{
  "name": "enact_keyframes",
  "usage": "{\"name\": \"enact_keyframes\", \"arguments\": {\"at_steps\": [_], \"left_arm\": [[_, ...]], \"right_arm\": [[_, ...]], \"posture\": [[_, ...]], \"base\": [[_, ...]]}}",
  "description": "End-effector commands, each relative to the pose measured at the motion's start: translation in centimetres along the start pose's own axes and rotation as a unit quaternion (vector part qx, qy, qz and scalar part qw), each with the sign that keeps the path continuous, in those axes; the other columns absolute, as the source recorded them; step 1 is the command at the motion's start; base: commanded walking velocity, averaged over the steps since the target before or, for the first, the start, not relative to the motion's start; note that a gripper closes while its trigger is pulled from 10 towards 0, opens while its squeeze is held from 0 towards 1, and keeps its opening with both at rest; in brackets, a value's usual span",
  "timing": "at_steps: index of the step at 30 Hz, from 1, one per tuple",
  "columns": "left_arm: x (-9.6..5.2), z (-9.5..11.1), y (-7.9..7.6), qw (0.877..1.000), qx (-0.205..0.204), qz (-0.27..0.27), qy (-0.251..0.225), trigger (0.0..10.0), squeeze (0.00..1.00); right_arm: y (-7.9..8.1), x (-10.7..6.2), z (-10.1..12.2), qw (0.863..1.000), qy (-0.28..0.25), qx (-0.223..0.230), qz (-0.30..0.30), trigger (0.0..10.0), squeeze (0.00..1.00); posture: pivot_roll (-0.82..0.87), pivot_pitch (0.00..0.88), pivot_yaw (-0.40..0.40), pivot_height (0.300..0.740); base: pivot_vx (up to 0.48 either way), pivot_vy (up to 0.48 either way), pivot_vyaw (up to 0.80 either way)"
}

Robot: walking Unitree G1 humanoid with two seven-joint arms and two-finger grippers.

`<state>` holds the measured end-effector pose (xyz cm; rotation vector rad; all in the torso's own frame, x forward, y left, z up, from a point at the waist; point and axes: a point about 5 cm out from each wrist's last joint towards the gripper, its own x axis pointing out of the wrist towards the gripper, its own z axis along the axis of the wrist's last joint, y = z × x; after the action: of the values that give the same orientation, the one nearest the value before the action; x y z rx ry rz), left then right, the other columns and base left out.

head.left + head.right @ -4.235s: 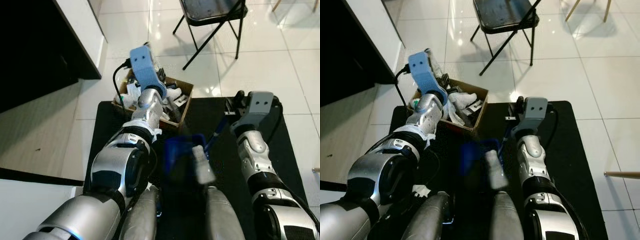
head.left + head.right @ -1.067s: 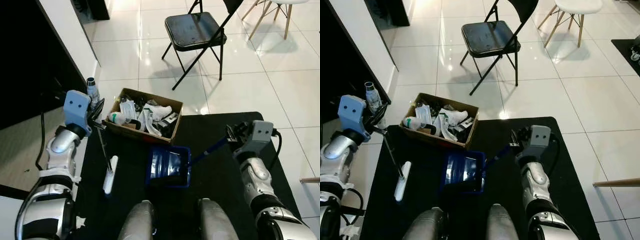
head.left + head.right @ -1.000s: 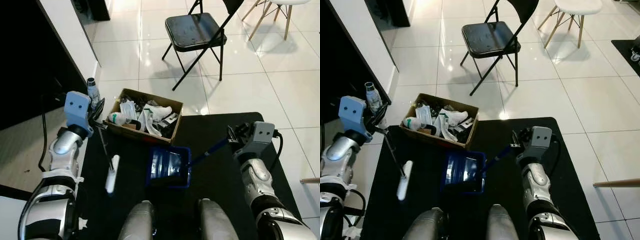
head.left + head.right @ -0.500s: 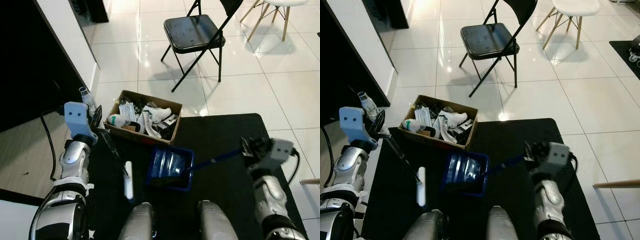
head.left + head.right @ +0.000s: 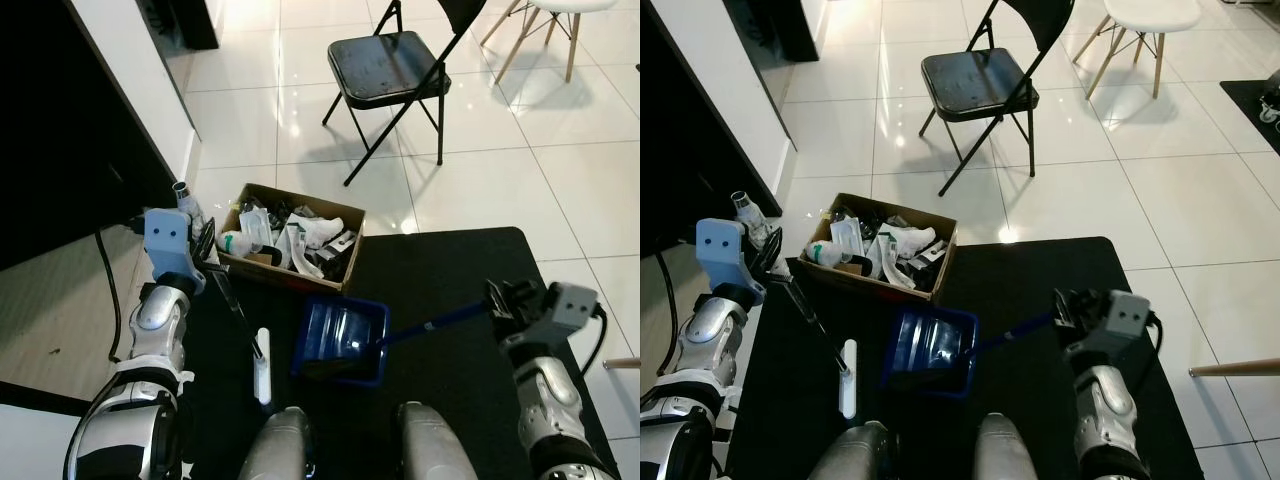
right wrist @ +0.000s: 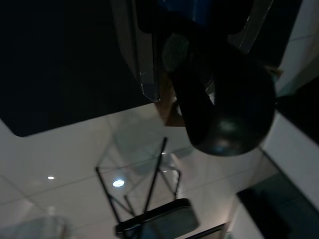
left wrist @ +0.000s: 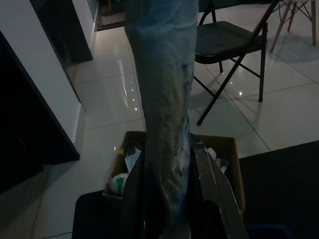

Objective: Sweep floor

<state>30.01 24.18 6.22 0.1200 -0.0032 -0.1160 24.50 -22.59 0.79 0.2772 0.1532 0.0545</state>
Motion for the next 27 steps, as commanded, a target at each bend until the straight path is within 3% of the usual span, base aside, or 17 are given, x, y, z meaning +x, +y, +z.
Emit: {"name": "enact_keyframes", "arguments": {"at_steps": [1,5,8,12,17,27], "left_arm": [[0.3,0.2,-0.4,1.000,0.007,-0.010,-0.006,10.0,0.00],[0.3,0.2,-0.6,1.000,0.013,-0.020,-0.006,10.0,0.00],[0.3,0.2,-0.6,1.000,0.012,-0.019,-0.007,10.0,0.00],[0.0,-0.1,-0.7,1.000,0.015,-0.024,-0.003,10.0,0.00],[-0.2,-0.3,-0.9,0.999,0.016,-0.033,0.000,10.0,0.00],[-0.1,-0.3,-1.1,0.999,0.018,-0.043,0.001,10.0,0.00]], "right_arm": [[0.9,1.3,1.1,0.999,-0.004,0.007,0.049,10.0,0.00],[1.9,2.0,0.7,0.992,0.057,-0.008,0.115,10.0,0.00],[1.9,2.0,0.2,0.988,0.086,-0.017,0.124,10.0,0.00],[0.9,1.5,-1.0,0.987,0.134,-0.027,0.079,10.0,0.00],[0.0,1.1,-1.3,0.980,0.179,-0.046,0.075,10.0,0.00],[-1.7,1.0,-0.1,0.973,0.211,-0.071,0.066,10.0,0.00]], "posture": [[-0.02,0.035,0.030,0.740],[-0.02,0.038,0.017,0.740],[-0.01,0.041,0.011,0.740],[-0.01,0.044,0.002,0.740],[-0.01,0.046,0.002,0.740],[-0.01,0.052,0.006,0.740]], "base": [[0.000,0.000,0.00],[0.000,0.000,0.00],[0.000,0.000,0.00],[0.000,0.000,0.00],[0.000,0.000,0.00],[0.000,0.000,0.00]]}}
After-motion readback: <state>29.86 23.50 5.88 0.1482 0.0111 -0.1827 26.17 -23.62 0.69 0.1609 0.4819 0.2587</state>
